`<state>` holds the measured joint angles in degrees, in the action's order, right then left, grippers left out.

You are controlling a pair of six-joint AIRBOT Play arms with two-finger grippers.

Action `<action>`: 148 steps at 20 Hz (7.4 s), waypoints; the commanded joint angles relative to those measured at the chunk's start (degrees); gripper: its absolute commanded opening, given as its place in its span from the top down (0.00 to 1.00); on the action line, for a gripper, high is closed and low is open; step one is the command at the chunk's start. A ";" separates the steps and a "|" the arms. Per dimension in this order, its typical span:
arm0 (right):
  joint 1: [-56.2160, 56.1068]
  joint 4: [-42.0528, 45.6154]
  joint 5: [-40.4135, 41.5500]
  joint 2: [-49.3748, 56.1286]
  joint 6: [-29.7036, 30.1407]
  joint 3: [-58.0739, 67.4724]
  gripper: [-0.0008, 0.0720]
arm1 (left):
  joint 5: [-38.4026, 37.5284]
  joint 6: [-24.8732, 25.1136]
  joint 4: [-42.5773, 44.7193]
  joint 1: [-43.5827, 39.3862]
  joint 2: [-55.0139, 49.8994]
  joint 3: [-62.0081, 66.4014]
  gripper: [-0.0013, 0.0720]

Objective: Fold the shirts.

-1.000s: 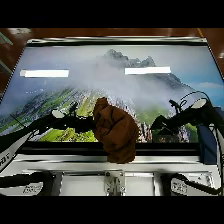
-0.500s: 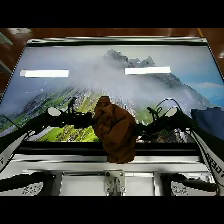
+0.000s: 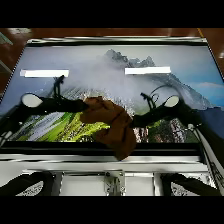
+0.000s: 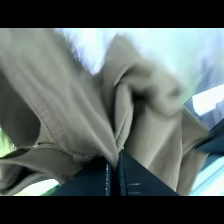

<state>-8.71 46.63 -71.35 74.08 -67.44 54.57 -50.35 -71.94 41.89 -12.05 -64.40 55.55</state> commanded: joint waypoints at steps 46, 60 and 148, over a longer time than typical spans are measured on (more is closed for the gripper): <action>7.63 4.48 15.98 11.65 -8.15 17.77 0.20 | 5.88 -18.05 18.73 19.87 12.02 -21.38 0.33; 35.63 11.21 -15.93 -0.26 -5.73 -2.38 0.07 | -15.15 -0.50 7.89 32.96 11.78 -37.99 0.15; 36.70 27.36 -15.23 2.08 -12.26 17.59 0.17 | -35.34 -13.84 25.64 16.20 -1.92 1.49 0.23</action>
<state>21.82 80.51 -83.37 79.57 -82.30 80.05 -89.80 -85.38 73.12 8.82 -72.51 68.36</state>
